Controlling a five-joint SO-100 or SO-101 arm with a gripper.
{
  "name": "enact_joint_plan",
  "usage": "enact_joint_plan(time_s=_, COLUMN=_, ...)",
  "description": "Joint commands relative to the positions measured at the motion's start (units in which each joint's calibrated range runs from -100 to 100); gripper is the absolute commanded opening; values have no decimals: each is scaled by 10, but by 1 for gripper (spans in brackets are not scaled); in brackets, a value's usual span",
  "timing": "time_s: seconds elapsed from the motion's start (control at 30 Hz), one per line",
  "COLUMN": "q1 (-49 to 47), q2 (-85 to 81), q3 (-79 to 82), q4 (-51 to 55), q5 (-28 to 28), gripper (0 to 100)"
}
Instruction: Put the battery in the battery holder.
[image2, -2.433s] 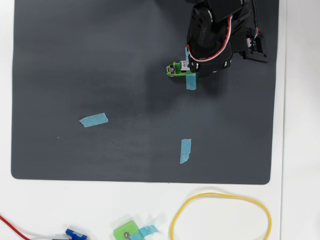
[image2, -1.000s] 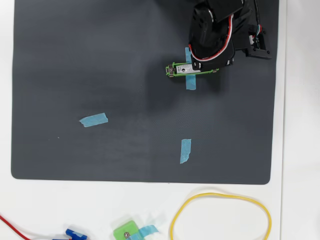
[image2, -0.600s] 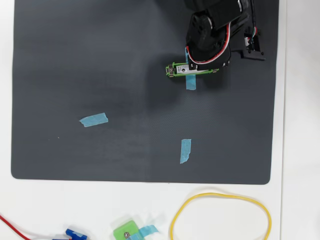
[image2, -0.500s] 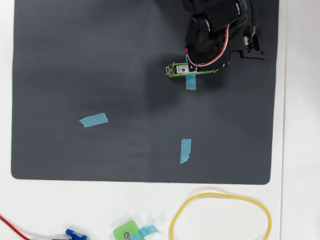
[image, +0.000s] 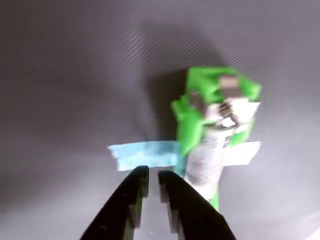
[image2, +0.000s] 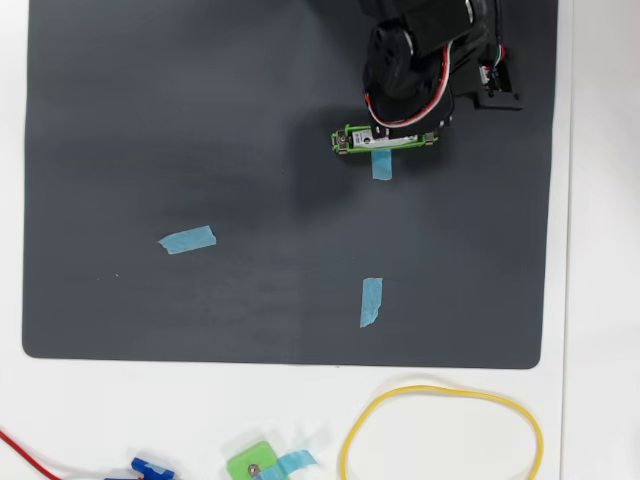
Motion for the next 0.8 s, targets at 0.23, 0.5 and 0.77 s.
enact_joint_plan(time_s=0.23, q1=-33, q2=-315, q3=171, q4=-7, q5=50, gripper=0)
enact_joint_plan(time_s=0.5, q1=256, q2=-617, q3=293, q4=-7, q5=57, gripper=0)
enact_joint_plan(time_s=0.77, q1=361, q2=-770, q3=355, q4=0, q5=53, gripper=0)
